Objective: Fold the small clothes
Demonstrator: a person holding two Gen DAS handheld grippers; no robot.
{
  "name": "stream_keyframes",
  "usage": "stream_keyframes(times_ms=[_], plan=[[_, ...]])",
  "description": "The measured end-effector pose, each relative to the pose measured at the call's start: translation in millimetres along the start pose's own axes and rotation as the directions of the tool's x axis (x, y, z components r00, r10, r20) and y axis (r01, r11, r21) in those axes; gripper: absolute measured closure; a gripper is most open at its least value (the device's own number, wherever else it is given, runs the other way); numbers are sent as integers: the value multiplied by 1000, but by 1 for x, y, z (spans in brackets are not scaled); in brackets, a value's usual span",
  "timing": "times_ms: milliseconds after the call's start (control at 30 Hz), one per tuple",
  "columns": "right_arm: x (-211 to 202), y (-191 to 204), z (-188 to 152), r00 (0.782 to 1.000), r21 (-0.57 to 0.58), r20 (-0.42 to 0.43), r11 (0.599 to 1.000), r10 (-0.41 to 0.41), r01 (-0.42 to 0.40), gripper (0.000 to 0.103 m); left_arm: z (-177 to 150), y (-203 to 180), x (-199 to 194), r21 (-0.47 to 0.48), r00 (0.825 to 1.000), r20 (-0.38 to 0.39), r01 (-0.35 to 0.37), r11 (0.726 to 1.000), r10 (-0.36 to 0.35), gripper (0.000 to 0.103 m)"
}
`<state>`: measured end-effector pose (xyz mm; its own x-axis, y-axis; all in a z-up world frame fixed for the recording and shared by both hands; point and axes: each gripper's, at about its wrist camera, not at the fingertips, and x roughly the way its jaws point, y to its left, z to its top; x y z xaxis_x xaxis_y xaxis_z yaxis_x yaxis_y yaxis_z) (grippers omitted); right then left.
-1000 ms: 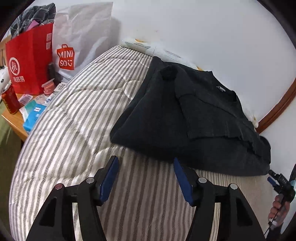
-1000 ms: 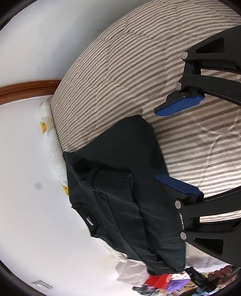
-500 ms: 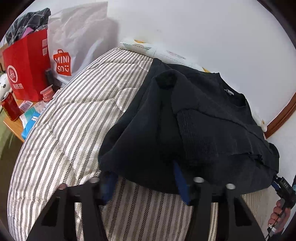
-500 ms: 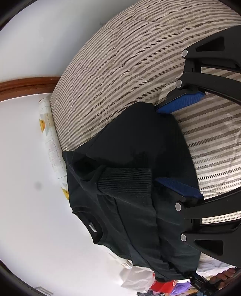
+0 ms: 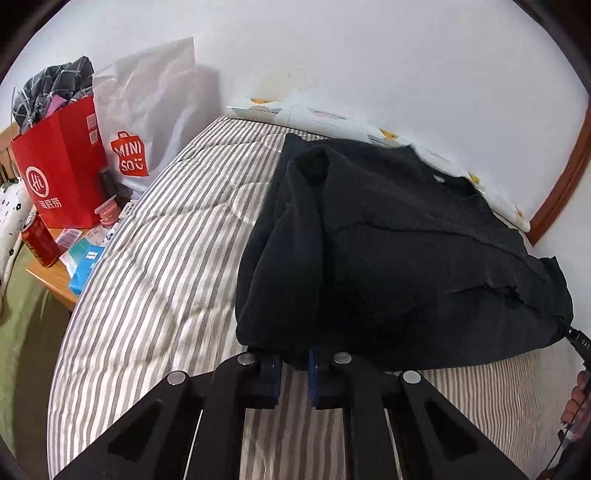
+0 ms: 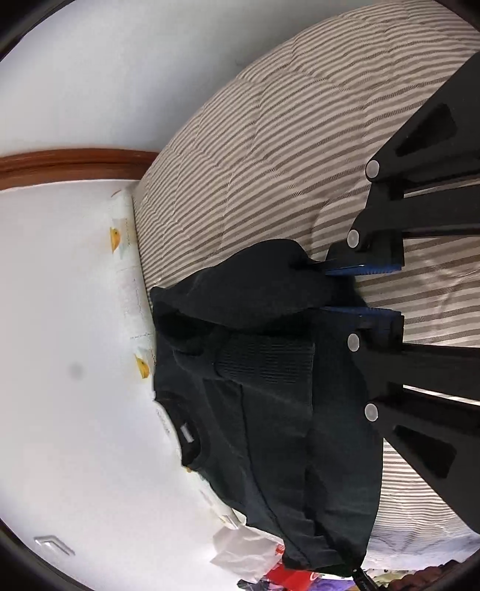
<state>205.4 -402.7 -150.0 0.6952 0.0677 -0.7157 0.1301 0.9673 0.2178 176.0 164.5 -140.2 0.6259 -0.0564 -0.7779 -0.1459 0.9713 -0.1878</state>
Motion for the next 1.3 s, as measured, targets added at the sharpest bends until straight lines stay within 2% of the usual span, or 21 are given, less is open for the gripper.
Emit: stream_keyframes(times_ms=[300, 567, 733, 800, 833, 900, 1100, 1200, 1300], plan=[[-42, -18, -30, 1000, -12, -17, 1000, -5, 4, 89, -48, -6, -39, 36, 1000, -13, 0, 999, 0, 93], [-78, -30, -63, 998, -64, -11, 996, -69, 69, 89, -86, -10, -66, 63, 1000, -19, 20, 998, -19, 92], [-93, -35, -69, 992, -74, -11, 990, -122, 121, 85, -95, -15, -74, 113, 1000, -2, -9, 994, 10, 89], [-109, -33, -70, 985, -82, 38, 982, -169, 172, 79, -97, -14, -78, 116, 1000, 2, -22, 993, 22, 87], [-116, -29, -69, 978, -100, 67, 974, -195, 201, 70, -98, -13, -80, 117, 1000, 2, -23, 993, 23, 87], [-127, -17, -67, 972, -131, 117, 967, -201, 216, 59, -99, -11, -83, 116, 1000, 2, -28, 993, 28, 87], [-127, 26, -60, 992, -193, 107, 978, -61, 81, 57, -108, -5, -101, 115, 999, 33, -20, 993, 17, 82], [-112, 46, -62, 998, -201, 54, 980, 29, -18, 57, -114, -9, -111, 166, 998, 45, -42, 985, 35, 81], [-90, 59, -65, 998, -221, 6, 974, 60, -57, 60, -114, -12, -121, 181, 998, 59, -16, 983, 6, 81]])
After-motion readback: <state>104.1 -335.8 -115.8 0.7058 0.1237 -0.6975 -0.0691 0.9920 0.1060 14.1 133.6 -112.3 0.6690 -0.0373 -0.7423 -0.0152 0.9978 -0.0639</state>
